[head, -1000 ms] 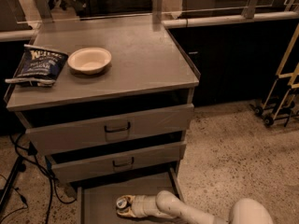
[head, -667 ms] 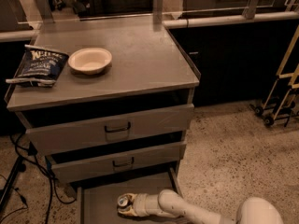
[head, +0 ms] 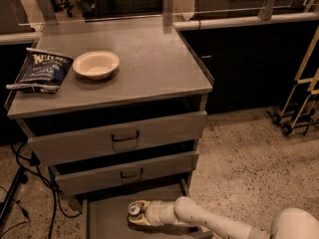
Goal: Pick redbull can from bottom drawer and place on counter
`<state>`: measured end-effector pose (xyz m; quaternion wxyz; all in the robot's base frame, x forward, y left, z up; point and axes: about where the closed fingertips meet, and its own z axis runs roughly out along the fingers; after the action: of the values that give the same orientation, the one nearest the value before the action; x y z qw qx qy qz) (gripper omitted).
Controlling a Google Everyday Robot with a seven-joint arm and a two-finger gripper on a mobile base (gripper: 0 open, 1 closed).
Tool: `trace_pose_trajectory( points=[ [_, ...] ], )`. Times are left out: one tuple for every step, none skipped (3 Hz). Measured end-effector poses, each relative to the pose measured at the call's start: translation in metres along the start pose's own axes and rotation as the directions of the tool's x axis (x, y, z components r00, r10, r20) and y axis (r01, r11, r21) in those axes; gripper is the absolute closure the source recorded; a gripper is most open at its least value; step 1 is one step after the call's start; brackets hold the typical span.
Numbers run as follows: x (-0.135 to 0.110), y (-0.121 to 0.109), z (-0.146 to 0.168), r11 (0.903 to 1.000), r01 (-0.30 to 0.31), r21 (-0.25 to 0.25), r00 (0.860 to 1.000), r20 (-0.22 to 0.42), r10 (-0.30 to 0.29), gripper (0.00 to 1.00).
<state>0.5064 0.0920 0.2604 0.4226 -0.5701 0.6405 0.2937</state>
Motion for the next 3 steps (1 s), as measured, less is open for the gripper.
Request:
trace_pose_trajectory(
  points=[
    [-0.034, -0.013, -0.030, 0.9989, 0.036, 0.030, 0.999, -0.010, -0.036, 1.00],
    [-0.071, -0.026, -0.067, 0.9924, 0.098, 0.074, 0.995, -0.025, -0.097, 1.00],
    [-0.072, -0.027, -0.065, 0.9927, 0.100, 0.068, 0.995, -0.020, -0.099, 1.00]
  ],
)
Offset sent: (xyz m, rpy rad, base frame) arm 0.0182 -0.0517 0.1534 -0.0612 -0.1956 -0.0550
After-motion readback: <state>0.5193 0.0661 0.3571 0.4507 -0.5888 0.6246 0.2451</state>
